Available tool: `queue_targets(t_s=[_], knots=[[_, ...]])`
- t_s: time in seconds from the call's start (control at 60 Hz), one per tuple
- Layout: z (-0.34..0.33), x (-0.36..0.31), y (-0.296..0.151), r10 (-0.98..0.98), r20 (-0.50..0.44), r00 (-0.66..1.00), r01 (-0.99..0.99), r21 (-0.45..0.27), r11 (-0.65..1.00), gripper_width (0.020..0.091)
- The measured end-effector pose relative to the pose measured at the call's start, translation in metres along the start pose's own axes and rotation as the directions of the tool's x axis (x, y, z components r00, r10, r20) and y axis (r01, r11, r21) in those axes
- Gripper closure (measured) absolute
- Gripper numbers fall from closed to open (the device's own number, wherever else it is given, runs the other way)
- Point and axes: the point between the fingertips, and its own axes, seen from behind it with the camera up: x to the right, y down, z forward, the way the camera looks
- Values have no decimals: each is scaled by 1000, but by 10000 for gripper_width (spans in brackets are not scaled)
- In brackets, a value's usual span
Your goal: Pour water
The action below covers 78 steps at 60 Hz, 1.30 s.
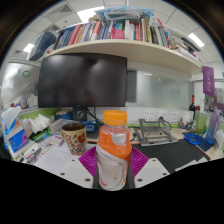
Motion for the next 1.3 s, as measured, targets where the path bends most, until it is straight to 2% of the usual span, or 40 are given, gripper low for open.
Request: queue_targets(t_s=[0.1,0.283,0.333,0.5,0.567,0.617,0.633,0.683,0.817,0.883,0.95,1.033,1.1,1.183,1.3], knots=[[2,-3,0,-5,0,1000,5,-15,1000,738],[5,-2,-12,-88,-20,996,87,-46,995,737],[8,0,-31,-119,-29,992,118,-36,992,738],[48,-2,-79,-449,-26,893,445,-90,891,737],[66,-11,-96,-584,6,812,582,-102,807,739],[76,-13,-93,-692,36,721,692,-102,715,739],[90,-25,-106,-722,47,690,723,-105,683,739],[99,-28,-96,-818,83,569,822,-101,561,740],[126,-48,-95,-955,142,260,966,-53,255,739],[159,-66,-95,-980,171,100,994,-58,91,728],[151,-50,-91,-981,192,-13,998,-64,-26,725],[174,-60,-88,-973,200,-114,991,-47,-126,724],[167,-63,-94,-963,193,-186,981,-24,-194,725],[188,-74,-78,-934,201,-297,952,-15,-306,724],[173,-65,-74,-893,196,-404,911,-2,-413,725]])
